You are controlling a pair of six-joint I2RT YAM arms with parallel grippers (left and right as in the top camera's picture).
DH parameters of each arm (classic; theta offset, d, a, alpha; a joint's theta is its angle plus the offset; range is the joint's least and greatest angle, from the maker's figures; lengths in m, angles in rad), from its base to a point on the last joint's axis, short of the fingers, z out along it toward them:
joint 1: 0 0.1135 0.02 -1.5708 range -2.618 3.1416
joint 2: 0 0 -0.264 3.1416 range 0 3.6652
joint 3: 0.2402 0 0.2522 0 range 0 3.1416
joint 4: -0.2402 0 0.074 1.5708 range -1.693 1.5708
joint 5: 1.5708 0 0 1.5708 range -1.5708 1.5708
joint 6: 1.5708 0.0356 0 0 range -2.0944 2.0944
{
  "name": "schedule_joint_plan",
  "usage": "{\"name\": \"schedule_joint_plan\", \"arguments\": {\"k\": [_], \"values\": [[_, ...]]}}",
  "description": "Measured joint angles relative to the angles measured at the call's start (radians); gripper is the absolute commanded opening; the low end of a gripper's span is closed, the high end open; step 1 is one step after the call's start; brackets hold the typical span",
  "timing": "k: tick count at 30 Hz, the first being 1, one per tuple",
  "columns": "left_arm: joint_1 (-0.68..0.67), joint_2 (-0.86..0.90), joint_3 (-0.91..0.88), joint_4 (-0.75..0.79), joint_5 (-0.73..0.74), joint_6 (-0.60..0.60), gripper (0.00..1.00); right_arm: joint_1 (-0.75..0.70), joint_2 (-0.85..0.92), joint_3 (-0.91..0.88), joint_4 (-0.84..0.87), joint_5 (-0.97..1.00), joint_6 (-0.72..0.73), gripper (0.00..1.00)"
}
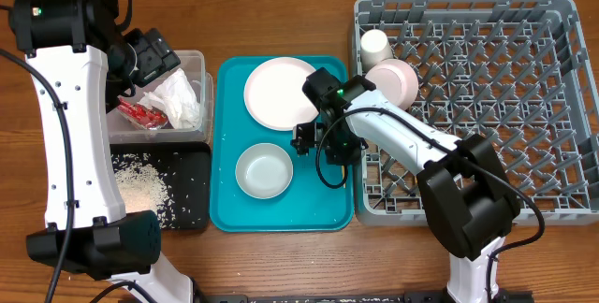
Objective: Sort waste into correct bins and load items into the dishwasher
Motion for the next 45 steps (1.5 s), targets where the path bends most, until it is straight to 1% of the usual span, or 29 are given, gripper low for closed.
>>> {"name": "schedule_joint_plan", "arguments": {"k": [7, 15, 21, 30, 36, 45], "values": [[0.0, 0.0, 0.0, 0.0, 0.0, 0.0, 1.0, 0.002, 0.0, 0.0, -0.017, 0.024, 0.012, 0.04], [0.0, 0.0, 0.0, 0.0, 0.0, 0.0, 1.0, 0.061, 0.0, 0.0, -0.016, 0.176, 0.011, 0.04], [0.0, 0.0, 0.0, 0.0, 0.0, 0.0, 1.0, 0.079, 0.0, 0.0, -0.042, 0.221, 0.012, 0.04], [0.0, 0.0, 0.0, 0.0, 0.0, 0.0, 1.0, 0.078, 0.003, 0.0, -0.041, 0.213, 0.021, 0.04], [0.0, 0.0, 0.0, 0.0, 0.0, 0.0, 1.0, 0.078, 0.056, 0.0, -0.032, 0.201, 0.03, 0.04], [0.0, 0.0, 0.0, -0.001, 0.0, 0.0, 1.0, 0.079, 0.055, 0.003, -0.032, 0.176, 0.035, 0.04]]}}
